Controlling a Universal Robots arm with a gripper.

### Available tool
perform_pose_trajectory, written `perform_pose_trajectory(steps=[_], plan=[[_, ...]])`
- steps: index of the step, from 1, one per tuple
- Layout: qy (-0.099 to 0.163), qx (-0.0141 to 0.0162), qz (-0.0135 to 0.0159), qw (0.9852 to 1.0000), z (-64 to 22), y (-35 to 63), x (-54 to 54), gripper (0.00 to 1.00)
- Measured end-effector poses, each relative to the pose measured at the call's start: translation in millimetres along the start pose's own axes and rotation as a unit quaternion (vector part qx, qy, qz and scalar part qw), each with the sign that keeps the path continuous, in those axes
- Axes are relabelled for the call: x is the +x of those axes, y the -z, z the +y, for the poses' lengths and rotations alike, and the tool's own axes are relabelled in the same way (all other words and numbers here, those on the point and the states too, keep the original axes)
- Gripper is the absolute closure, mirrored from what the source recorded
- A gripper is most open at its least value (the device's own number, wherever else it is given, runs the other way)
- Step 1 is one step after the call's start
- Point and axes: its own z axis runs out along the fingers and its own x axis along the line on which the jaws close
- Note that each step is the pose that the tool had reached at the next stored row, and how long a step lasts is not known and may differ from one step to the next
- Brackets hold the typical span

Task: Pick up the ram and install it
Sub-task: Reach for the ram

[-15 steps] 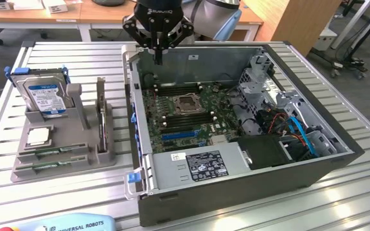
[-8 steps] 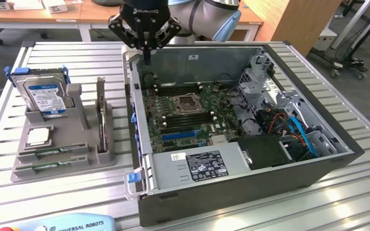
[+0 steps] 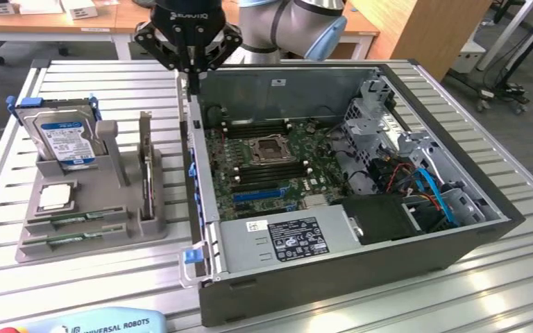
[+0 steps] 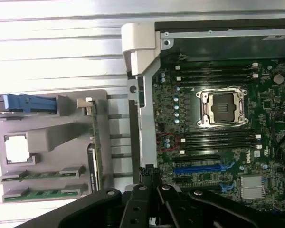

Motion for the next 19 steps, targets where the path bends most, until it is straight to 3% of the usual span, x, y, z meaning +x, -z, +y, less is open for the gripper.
perform_pose_trajectory(steps=[19], plan=[[0.0,0.0,-0.0001,1.0,-4.0,0.9,55.2,0.9]])
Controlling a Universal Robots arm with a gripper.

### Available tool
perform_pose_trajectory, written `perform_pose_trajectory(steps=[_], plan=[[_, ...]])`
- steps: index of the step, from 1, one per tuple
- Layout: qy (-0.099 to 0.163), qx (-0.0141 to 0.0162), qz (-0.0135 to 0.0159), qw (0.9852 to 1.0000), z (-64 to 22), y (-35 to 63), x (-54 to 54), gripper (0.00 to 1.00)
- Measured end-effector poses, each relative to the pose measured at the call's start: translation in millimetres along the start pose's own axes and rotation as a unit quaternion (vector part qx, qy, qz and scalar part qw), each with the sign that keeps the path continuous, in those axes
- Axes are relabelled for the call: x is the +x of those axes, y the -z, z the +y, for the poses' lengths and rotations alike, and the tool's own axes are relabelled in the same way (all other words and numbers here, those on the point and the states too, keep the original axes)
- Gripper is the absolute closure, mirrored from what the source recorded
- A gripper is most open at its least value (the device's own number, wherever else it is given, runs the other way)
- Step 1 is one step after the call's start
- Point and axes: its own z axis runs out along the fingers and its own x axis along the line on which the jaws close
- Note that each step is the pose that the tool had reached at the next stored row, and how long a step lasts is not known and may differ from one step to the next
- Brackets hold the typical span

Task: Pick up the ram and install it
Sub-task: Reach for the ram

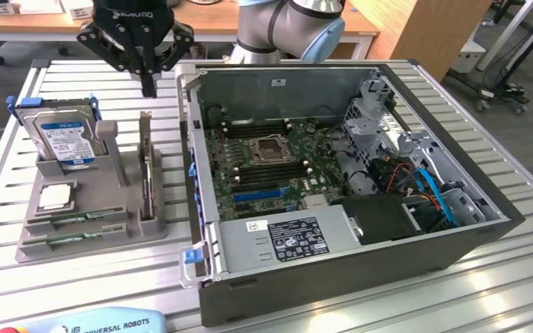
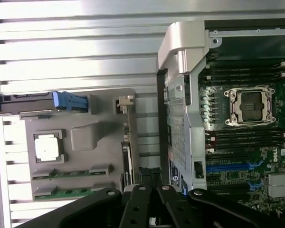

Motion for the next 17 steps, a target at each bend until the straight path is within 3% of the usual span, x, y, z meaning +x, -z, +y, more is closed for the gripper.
perform_pose_trajectory(steps=[17], plan=[[0.0,0.0,0.0,1.0,-3.4,0.6,45.4,0.9]])
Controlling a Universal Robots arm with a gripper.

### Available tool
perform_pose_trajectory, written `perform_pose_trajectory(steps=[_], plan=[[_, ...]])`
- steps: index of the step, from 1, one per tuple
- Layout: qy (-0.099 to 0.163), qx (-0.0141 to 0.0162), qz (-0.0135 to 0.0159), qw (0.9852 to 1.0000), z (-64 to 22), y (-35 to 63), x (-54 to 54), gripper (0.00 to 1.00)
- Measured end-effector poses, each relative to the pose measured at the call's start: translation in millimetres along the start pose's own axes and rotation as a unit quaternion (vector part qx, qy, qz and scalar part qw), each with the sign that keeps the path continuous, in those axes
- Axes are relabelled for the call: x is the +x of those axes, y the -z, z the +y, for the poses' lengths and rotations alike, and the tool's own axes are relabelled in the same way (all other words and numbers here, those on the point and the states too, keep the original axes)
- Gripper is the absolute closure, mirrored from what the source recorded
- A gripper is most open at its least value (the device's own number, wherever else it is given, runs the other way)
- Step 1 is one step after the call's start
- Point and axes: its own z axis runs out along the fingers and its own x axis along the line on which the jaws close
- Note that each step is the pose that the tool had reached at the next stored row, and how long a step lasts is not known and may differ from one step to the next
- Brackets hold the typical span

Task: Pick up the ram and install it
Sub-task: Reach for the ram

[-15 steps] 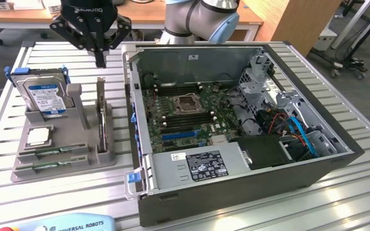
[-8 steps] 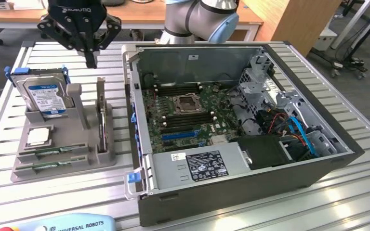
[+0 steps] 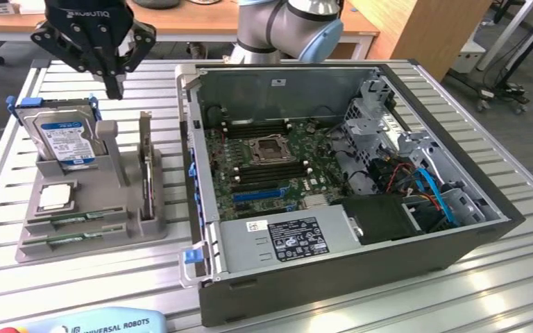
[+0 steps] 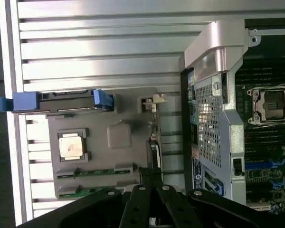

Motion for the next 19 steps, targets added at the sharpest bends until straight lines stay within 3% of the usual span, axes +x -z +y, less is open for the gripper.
perform_pose_trajectory(steps=[19], plan=[[-0.002,0.0005,-0.0001,1.0,-2.0,-0.7,39.3,0.9]])
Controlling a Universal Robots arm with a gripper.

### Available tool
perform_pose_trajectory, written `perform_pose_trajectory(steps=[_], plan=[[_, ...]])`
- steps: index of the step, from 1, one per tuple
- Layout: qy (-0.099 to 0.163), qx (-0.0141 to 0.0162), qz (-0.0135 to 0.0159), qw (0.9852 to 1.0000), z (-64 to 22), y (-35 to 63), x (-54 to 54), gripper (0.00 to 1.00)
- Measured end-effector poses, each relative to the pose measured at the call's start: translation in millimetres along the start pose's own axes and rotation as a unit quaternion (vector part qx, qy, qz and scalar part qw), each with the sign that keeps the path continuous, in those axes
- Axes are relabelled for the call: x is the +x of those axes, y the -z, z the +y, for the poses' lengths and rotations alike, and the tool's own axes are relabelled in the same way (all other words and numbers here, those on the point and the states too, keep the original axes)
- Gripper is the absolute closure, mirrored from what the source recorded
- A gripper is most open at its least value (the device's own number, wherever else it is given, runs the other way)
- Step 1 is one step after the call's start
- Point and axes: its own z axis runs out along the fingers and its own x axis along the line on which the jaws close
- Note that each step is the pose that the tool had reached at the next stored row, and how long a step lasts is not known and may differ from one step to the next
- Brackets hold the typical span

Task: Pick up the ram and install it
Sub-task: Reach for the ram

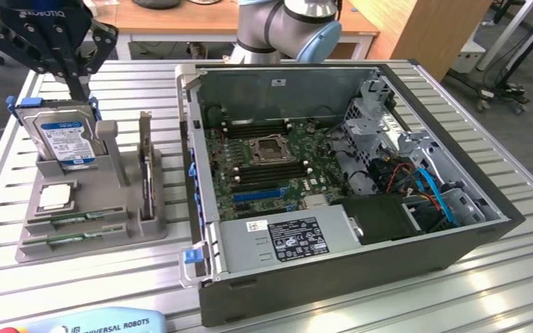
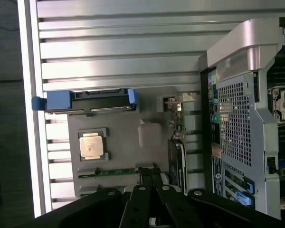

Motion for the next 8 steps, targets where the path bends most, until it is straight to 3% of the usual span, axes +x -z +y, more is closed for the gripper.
perform_pose_trajectory(steps=[8], plan=[[0.0,0.0002,-0.0001,1.0,-0.8,-1.0,14.3,0.9]])
